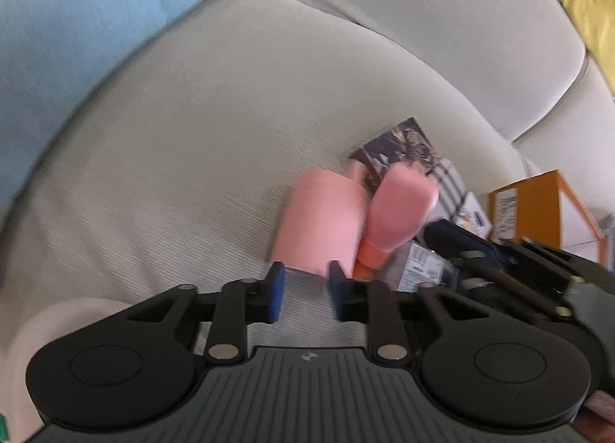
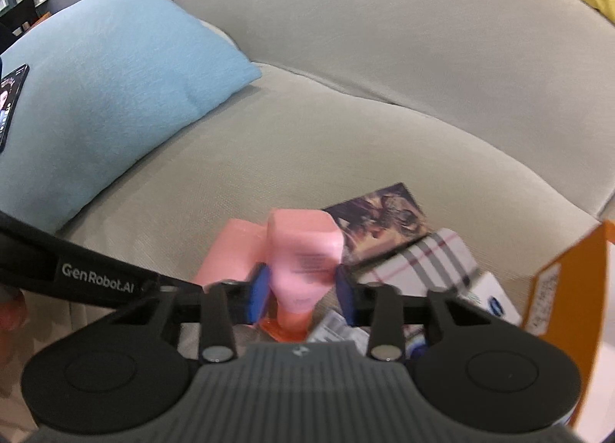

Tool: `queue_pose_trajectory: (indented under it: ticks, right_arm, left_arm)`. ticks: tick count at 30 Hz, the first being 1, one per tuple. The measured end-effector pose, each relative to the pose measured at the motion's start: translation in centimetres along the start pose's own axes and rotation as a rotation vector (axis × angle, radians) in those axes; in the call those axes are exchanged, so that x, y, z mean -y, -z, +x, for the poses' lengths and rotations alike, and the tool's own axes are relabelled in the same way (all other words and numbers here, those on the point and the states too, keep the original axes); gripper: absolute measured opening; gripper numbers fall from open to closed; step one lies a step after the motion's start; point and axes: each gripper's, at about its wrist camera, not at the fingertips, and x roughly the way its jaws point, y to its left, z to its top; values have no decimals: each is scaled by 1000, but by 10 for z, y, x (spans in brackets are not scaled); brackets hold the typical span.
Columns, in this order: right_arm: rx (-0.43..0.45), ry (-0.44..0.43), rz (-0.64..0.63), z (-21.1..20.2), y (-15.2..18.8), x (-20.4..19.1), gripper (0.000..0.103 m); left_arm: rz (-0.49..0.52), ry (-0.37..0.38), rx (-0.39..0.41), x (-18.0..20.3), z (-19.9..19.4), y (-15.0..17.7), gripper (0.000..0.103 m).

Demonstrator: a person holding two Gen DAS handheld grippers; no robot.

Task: Organize rigid objects
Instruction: 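Lift the cup with the left gripper while the right gripper carries the bottle into the orange box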

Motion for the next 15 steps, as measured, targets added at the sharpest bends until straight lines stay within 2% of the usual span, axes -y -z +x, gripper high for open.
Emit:
queue_pose_trajectory:
  ticks: [2, 5, 8, 9, 10, 12, 15]
  right_arm:
    - [12, 27, 16, -9, 3, 5, 3]
    - [22, 29, 65, -18, 7, 15, 7]
    - [8, 16, 110, -20, 10, 23, 9]
    - [-3, 0, 131, -19, 12, 26, 12]
    - [-12, -14, 152, -18, 13, 27, 21]
    - [-22, -35, 172, -16, 16, 26, 31]
    - [-38, -76, 185, -10, 16, 24, 32]
  left_arm:
    - [11, -28, 28, 2, -3, 1, 63]
    - [44, -65, 53, 5, -5, 1, 68]
    - [78, -60, 59, 7, -4, 1, 74]
    - [85, -65, 57, 6, -3, 1, 74]
    - [86, -75, 53, 4, -2, 1, 74]
    - [80, -80, 56, 2, 0, 0, 75]
    - [65, -87, 78, -2, -1, -4, 75]
